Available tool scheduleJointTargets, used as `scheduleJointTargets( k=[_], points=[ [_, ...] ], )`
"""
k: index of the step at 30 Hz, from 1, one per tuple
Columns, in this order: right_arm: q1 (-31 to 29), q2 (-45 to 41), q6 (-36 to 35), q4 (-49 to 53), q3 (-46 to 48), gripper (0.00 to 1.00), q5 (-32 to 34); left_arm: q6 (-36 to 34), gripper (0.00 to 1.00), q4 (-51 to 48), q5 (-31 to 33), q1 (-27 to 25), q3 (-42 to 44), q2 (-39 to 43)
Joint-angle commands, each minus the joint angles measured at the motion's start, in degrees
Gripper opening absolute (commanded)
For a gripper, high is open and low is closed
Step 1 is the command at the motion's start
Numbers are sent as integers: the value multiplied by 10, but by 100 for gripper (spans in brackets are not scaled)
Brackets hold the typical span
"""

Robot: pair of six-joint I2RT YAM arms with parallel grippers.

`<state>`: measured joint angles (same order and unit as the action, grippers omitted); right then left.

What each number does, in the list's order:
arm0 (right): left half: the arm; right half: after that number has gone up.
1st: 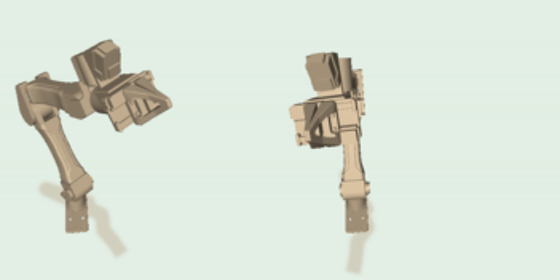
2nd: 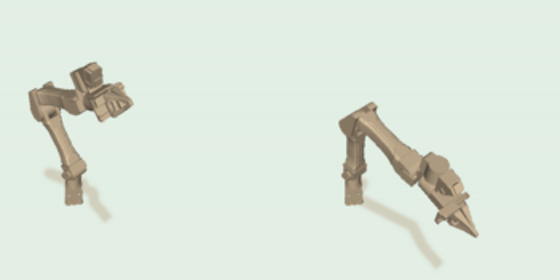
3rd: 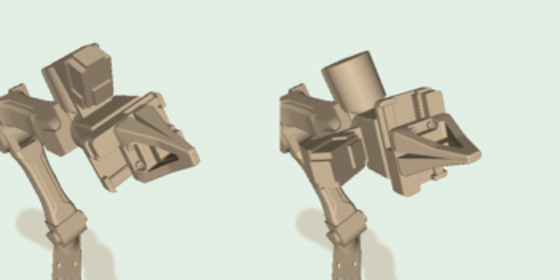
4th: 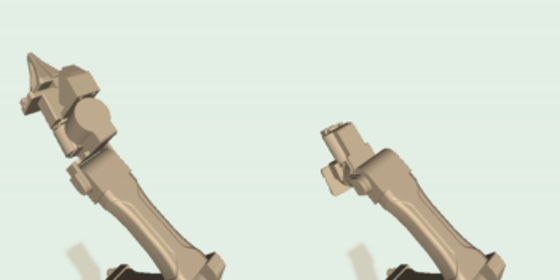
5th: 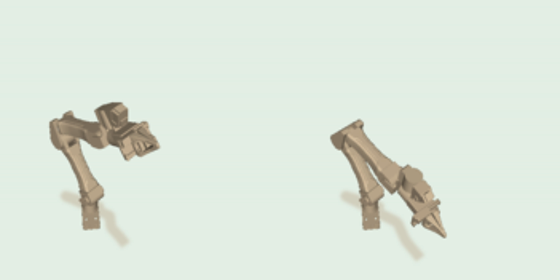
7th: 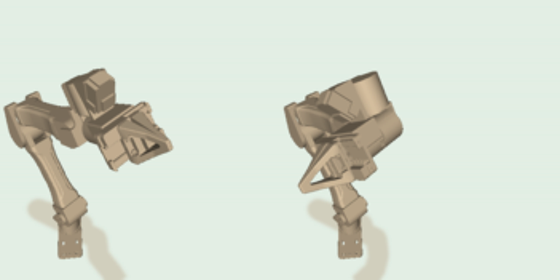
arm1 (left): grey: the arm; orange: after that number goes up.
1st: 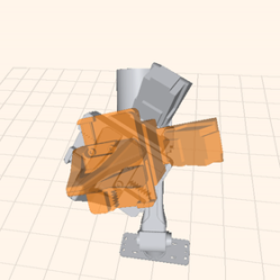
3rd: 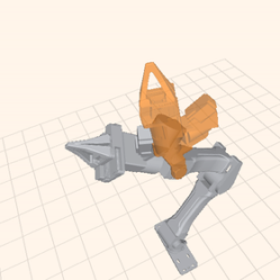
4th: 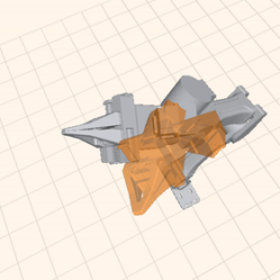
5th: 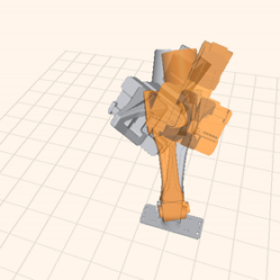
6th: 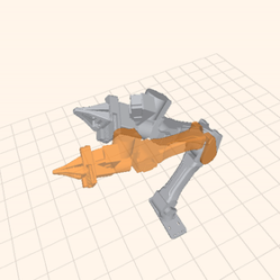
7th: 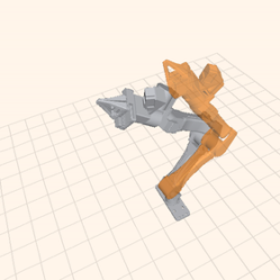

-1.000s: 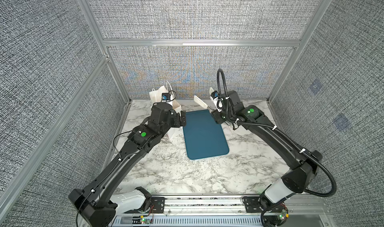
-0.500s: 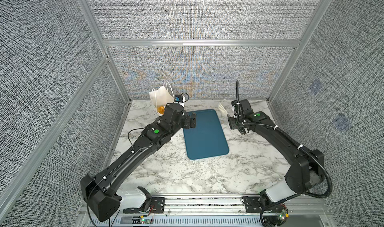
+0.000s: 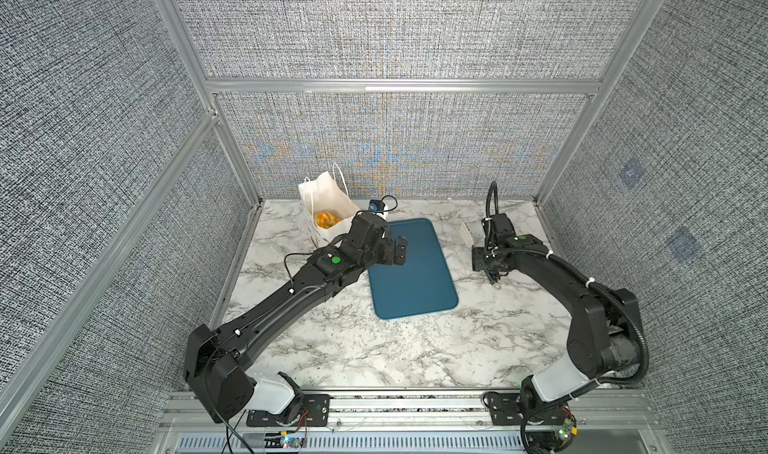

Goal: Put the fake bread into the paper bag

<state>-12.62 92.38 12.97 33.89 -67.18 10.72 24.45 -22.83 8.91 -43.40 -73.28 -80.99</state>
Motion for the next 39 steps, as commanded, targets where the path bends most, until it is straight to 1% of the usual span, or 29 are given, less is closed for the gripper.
scheduleJointTargets(
  k=[1, 10, 20, 24, 28, 39],
  points=[
    [5, 17, 23, -22, -2, 66, -27, 7, 99, 9, -7, -1, 1, -3],
    [5, 68, 19, -17, -31, 66, -59, 8, 99, 6, 1, -1, 2, -3],
    [4, 123, 8, -9, -67, 66, -64, 8, 99, 2, 0, -2, -7, -13],
    [1, 151, -7, 14, -90, 65, -61, 7, 99, 1, -1, -2, -11, -15],
    [0, 166, -14, 21, -93, 66, -52, 8, 99, 0, 0, -2, -11, -15],
    [-1, 202, -20, 34, -107, 66, -56, 7, 99, -7, 2, -2, -18, -23]
  ],
)
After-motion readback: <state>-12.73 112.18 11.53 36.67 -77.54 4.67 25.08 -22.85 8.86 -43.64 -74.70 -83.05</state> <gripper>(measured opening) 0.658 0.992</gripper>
